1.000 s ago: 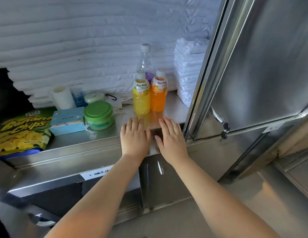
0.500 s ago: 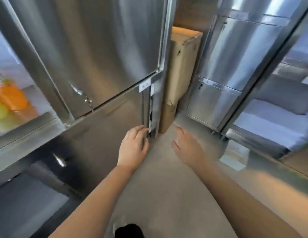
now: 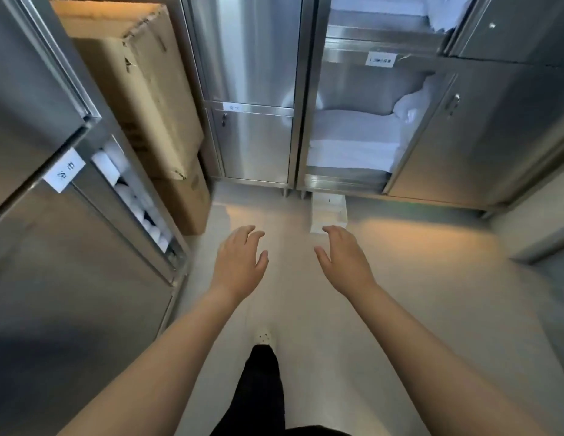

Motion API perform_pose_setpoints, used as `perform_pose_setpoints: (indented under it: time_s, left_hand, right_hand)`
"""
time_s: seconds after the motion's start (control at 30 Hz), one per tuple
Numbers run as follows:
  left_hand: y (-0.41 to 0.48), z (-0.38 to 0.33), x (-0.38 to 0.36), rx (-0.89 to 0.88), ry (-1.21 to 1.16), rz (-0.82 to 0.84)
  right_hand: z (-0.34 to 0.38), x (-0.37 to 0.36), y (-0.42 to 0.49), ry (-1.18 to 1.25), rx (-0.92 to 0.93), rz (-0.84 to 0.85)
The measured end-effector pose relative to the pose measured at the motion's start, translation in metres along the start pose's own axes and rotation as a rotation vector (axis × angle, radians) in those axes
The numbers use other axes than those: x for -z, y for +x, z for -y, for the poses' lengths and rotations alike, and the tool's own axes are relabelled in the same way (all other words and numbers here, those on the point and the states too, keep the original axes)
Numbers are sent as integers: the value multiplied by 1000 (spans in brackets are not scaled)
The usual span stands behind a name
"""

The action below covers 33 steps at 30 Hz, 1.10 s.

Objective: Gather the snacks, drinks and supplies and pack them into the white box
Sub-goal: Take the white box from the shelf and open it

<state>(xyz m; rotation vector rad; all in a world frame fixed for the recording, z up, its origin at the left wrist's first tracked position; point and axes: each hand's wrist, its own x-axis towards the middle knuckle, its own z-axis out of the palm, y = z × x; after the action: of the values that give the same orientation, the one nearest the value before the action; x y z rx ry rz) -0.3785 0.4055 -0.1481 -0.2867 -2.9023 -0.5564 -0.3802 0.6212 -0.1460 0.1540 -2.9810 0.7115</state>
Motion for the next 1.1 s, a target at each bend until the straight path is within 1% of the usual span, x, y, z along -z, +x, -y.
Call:
perform_pose_setpoints:
  time_s: [0.07, 0.13, 0.33, 0.5, 0.6, 0.7, 0.87, 1.0, 1.1]
  left_hand:
    - [21, 3, -14, -13, 0, 36]
    - [43, 13, -27, 14, -15, 63]
    - [117, 62, -65, 87, -17, 150]
    - [172, 85, -105, 108, 22, 304]
    - [200, 79, -128, 74, 62, 443]
    - [227, 66, -149, 42, 76, 515]
    - [280, 38, -187, 11, 88, 558]
    - [323, 14, -218, 24, 110, 583]
    - [360, -3, -246, 71, 137, 609]
  right_hand:
    - [-16, -8, 16, -25, -40, 10]
    - [-27, -19, 38, -44, -84, 42]
    - [-44, -57, 130, -85, -162, 155]
    - [-63, -85, 190, -66, -227, 216]
    - [-86, -87, 198, -57, -290, 237]
    - [-117, -82, 204, -54, -357, 252]
    - [-172, -82, 244, -28, -431, 271]
    - [-222, -82, 285, 14, -447, 315]
    - [-268, -82, 322, 39, -454, 346]
